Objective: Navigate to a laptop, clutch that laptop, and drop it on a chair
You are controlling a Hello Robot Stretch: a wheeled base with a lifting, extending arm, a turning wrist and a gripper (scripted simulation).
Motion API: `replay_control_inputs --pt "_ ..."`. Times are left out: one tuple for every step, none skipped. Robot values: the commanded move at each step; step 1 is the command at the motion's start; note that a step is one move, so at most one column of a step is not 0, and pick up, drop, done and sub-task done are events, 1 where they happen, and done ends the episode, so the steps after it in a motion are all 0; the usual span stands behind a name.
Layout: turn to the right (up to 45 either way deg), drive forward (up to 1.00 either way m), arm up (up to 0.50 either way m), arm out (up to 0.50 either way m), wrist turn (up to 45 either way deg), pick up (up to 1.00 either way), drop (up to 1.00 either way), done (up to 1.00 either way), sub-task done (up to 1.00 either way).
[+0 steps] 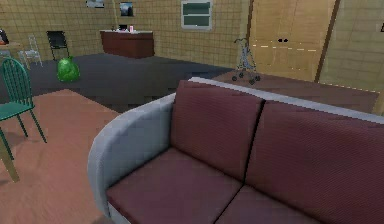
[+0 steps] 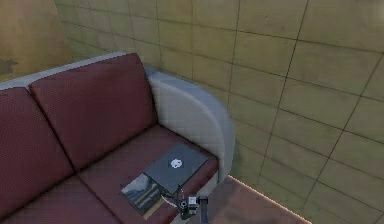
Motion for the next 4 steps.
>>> replay_control_inputs --pt "0.0 0.0 0.1 0.0 0.0 0.0 0.0 0.0 0.0" --pt "0.0 0.0 0.5 0.0 0.0 0.0 0.0 0.0 0.0" --pt "0.0 0.0 0.06 0.0 0.0 0.0 0.0 0.0 0.0" --pt "0.0 0.0 0.0 0.0 -45.0 0.0 0.0 0.0 0.0"
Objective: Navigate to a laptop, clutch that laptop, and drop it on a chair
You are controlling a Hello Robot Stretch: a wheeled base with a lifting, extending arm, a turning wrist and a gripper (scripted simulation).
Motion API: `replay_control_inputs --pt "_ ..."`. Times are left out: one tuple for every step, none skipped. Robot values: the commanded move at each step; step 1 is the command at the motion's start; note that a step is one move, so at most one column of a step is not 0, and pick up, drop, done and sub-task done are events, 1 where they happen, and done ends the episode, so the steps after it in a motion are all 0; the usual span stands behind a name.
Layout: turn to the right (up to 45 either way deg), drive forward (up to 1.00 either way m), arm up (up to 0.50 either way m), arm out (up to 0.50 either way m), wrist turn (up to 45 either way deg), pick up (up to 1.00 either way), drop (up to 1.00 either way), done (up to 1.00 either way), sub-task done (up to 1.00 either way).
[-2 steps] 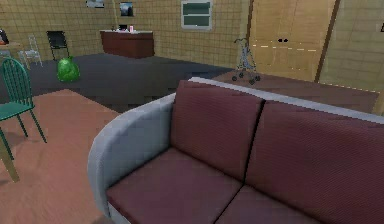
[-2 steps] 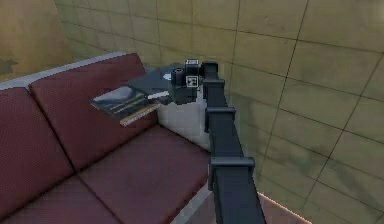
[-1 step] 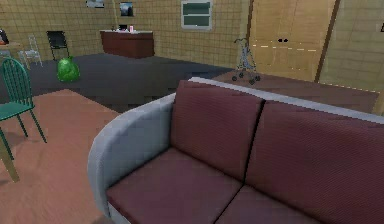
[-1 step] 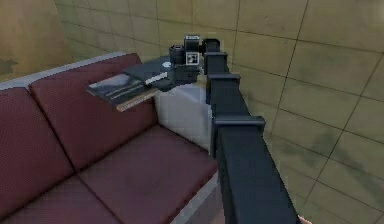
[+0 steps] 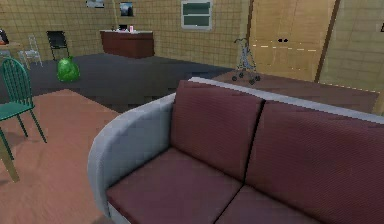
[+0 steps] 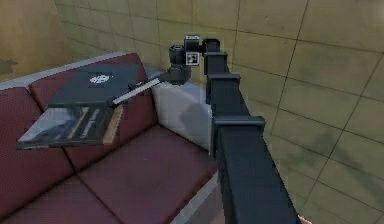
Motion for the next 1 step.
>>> replay_control_inputs --pt "0.0 0.0 0.0 0.0 -45.0 0.0 0.0 0.0 0.0"
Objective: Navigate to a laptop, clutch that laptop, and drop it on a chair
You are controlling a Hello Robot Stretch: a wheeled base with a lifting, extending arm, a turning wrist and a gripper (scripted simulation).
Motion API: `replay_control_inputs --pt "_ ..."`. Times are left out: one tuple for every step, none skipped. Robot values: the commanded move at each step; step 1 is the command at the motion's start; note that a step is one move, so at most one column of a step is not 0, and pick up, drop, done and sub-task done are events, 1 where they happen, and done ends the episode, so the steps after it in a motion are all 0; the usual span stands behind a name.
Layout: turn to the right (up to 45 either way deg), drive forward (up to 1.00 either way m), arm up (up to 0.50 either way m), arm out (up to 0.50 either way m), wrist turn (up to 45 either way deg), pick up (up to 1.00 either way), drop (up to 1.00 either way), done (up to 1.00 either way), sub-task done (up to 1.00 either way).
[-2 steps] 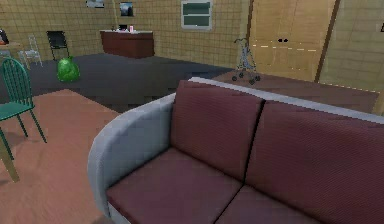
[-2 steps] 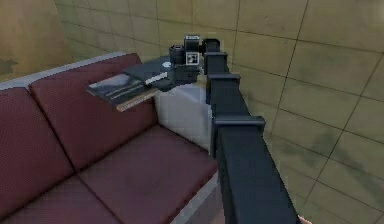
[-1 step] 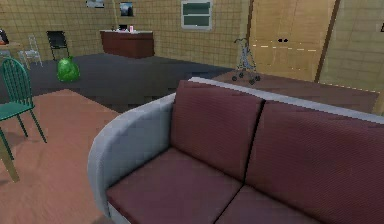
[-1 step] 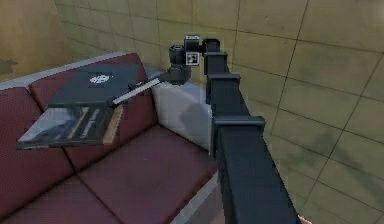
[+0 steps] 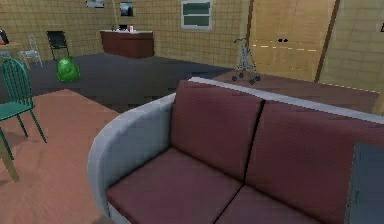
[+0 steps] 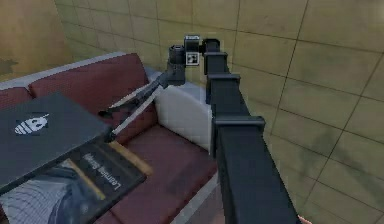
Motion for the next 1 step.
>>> replay_control_inputs --pt "0.0 0.0 0.0 0.0 -15.0 0.0 0.0 0.0 0.0"
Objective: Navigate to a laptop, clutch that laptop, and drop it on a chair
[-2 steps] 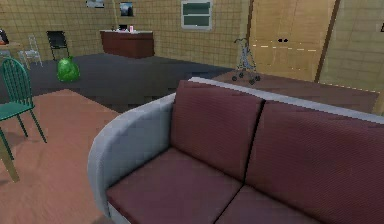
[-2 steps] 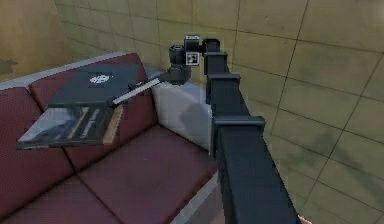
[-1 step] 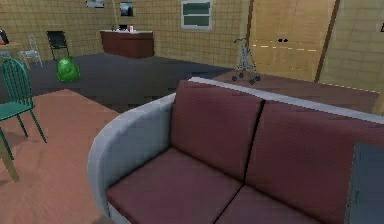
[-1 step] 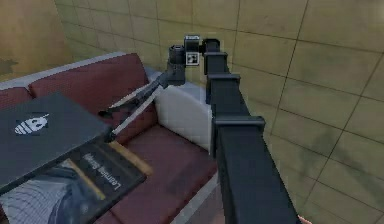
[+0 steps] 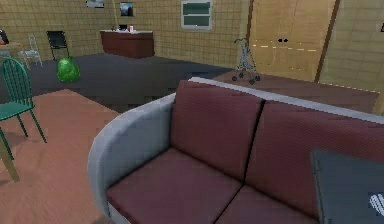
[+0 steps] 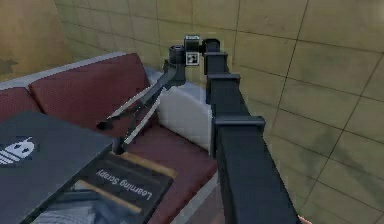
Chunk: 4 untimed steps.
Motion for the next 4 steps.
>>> replay_control_inputs --pt "0.0 0.0 0.0 -0.4 0.0 0.0 0.0 0.0 0.0" --pt "-45.0 0.0 0.0 0.0 0.0 0.0 0.0 0.0 0.0" --pt "-36.0 0.0 0.0 0.0 0.0 0.0 0.0 0.0 0.0" --pt "0.0 1.0 0.0 0.0 0.0 0.0 0.0 0.0 0.0"
